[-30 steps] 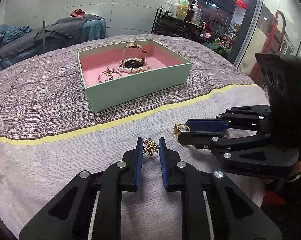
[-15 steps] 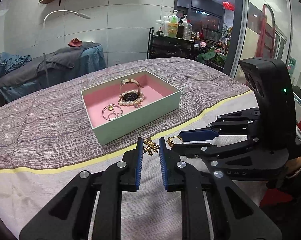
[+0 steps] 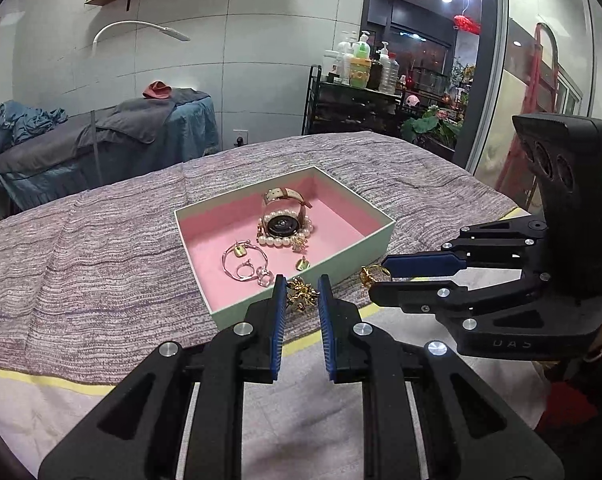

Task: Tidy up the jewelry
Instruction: 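Carry the ring with the right tool while the left tool carries the charm into the box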

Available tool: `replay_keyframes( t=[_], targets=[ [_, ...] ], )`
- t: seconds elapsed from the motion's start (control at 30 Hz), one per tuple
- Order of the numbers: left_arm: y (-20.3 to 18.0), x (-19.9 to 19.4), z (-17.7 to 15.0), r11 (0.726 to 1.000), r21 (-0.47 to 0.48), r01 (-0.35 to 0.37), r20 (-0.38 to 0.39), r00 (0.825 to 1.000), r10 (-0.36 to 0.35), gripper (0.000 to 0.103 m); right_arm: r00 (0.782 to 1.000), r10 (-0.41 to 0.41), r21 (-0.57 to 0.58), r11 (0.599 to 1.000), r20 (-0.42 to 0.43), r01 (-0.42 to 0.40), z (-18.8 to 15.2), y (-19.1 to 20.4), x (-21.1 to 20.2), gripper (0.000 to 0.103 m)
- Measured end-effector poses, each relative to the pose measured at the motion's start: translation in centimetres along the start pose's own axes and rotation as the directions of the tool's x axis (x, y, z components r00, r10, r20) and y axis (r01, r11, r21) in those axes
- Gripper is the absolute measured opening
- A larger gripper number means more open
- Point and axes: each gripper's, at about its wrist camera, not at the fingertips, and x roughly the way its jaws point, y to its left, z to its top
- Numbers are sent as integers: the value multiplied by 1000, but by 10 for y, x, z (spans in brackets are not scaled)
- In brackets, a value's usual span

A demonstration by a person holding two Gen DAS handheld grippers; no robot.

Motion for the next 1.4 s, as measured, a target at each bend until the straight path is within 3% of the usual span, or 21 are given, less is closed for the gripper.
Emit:
replay_keyframes(
  t=[0.3,0.6,1.1,1.4],
  targets=[
    [22,47,33,1000,-4,-30,-50,998,30,16,999,-34,19,999,-9,34,28,-20,21,23],
    [37,112,45,999,-28,-20,-200,980,14,16,992,-89,43,995,-87,93,49,-51,58,23],
    [39,148,40,1000,-20,-23,-281,960,17,16,973,-127,-30,992,-194,124,53,-56,96,23],
    [42,153,37,999,-28,-33,-295,955,23,17,968,-136,-48,990,-212,129,57,-57,103,23]
  ],
)
